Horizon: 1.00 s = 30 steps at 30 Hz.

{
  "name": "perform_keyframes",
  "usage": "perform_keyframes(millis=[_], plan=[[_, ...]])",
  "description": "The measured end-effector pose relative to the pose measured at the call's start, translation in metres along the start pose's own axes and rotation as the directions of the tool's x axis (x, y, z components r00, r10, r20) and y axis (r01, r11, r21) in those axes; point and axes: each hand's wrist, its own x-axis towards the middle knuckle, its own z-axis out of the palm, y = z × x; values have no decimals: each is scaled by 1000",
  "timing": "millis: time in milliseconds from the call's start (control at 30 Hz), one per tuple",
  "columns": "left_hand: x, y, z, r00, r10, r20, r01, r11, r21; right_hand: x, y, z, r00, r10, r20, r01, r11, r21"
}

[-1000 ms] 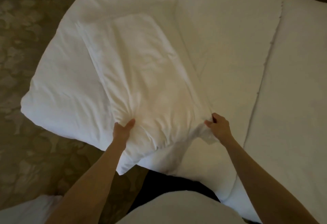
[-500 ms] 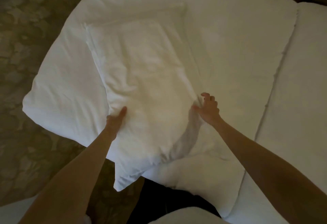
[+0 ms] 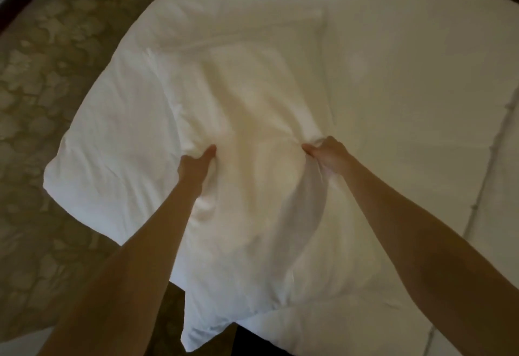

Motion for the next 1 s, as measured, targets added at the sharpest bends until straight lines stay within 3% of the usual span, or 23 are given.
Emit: perform_keyframes(millis=[200,533,767,1000], plan=[[-26,-9,-7,992,-17,123,33,991,-129,-32,21,9,966,16,-259,19,991,133],[-93,-57,-50,954,30,298,51,964,-259,-140,68,-6,933,-47,-356,110,981,159],[-159,-102,-69,885,5,465,73,986,-148,-259,138,31,864,150,-480,-8,959,285],[-210,-91,-57,791,178,585,-64,976,-209,-342,175,20,715,268,-645,22,914,404]])
